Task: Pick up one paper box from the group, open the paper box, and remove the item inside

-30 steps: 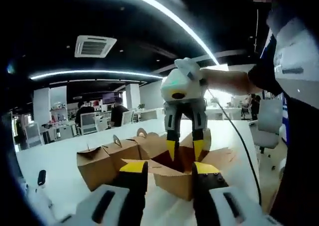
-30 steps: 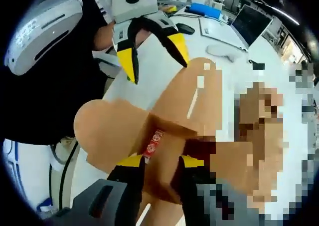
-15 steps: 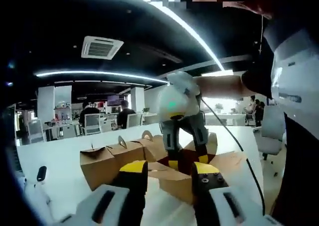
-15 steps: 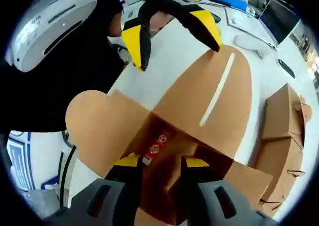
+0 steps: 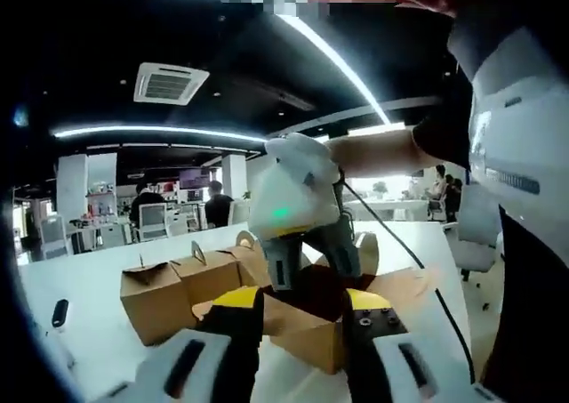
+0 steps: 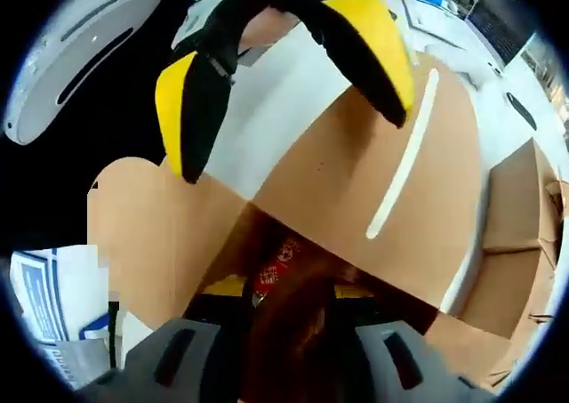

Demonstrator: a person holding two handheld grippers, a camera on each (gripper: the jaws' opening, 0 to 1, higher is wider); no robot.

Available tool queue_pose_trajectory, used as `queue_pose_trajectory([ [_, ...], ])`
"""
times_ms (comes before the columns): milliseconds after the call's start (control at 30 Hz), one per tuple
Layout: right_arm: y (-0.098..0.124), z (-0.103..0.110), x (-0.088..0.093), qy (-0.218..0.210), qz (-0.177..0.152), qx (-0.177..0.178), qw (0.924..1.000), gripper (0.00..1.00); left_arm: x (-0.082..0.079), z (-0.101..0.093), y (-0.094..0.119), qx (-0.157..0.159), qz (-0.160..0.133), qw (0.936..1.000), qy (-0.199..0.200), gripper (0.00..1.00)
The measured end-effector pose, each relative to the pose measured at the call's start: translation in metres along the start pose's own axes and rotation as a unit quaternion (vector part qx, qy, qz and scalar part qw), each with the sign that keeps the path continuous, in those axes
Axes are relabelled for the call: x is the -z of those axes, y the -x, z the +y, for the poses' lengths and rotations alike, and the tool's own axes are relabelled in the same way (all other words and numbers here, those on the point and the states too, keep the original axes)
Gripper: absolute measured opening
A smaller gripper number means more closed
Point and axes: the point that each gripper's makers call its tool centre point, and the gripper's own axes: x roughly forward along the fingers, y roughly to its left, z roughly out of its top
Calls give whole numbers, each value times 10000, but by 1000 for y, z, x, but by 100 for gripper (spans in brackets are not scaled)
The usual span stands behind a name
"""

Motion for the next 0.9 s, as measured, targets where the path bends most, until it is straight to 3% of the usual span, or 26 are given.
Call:
queue_pose_trajectory([
  [267,-4,-4,-1,115,-25,203,9997,28,2,3,2,-110,51,9999,51,37],
  [400,-5,0,-2,221,-70,99,9997,22,2,3,2,-135,39,9999,53,37],
  [667,-7,-7,-6,-213,-422,-60,9989,28,2,4,2,-155,71,9999,22,37],
  [800,-12,-5,-7,-244,-378,-101,9989,26,5,1,1,-87,139,9999,-15,37],
  [867,-16,-9,0,-17,-116,97,9999,26,5,2,2,-75,144,9999,-44,37],
  [900,-15,-6,-1,53,-81,18,10000,26,4,2,2,-78,138,9999,-33,37],
])
